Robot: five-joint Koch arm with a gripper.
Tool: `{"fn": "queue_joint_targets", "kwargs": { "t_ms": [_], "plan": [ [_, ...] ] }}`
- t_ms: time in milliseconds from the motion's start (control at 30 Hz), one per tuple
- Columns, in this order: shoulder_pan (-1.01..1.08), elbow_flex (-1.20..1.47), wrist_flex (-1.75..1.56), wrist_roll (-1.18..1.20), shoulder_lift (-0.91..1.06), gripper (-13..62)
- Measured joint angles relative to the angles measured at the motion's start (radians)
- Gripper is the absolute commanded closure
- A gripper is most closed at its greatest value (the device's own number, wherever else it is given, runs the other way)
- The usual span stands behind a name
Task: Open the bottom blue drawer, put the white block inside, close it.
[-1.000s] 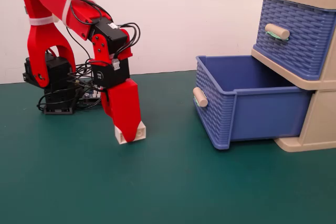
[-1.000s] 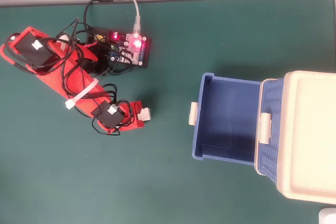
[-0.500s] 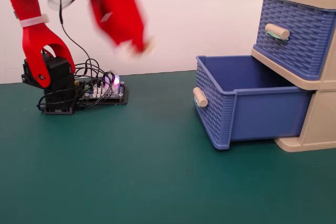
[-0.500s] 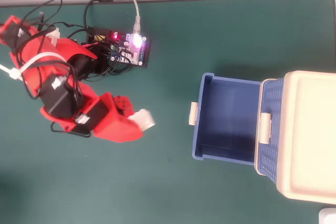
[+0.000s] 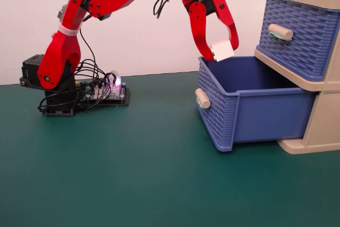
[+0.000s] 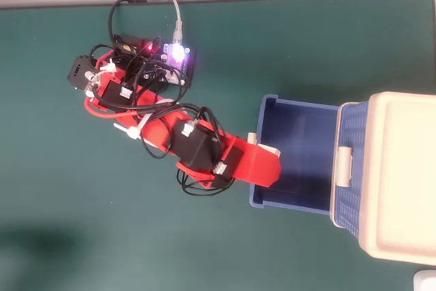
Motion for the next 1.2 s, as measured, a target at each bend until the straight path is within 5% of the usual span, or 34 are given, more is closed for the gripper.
{"fn": "queue_joint_targets", "kwargs": {
  "t_ms": [333, 467, 533, 867, 1200],
  "plan": [
    [-0.066, 0.002, 0.000, -0.112, -0.025, 56.4],
    [-0.077, 0.000, -0.002, -0.106, -0.023, 21.9],
    [-0.092, 0.000, -0.021, -0.040, -0.037, 15.0],
    [-0.100, 0.014, 0.049, 0.133, 0.132, 15.4],
    [0.038, 0.529, 0.123, -0.227, 0.333, 15.8]
  ]
}}
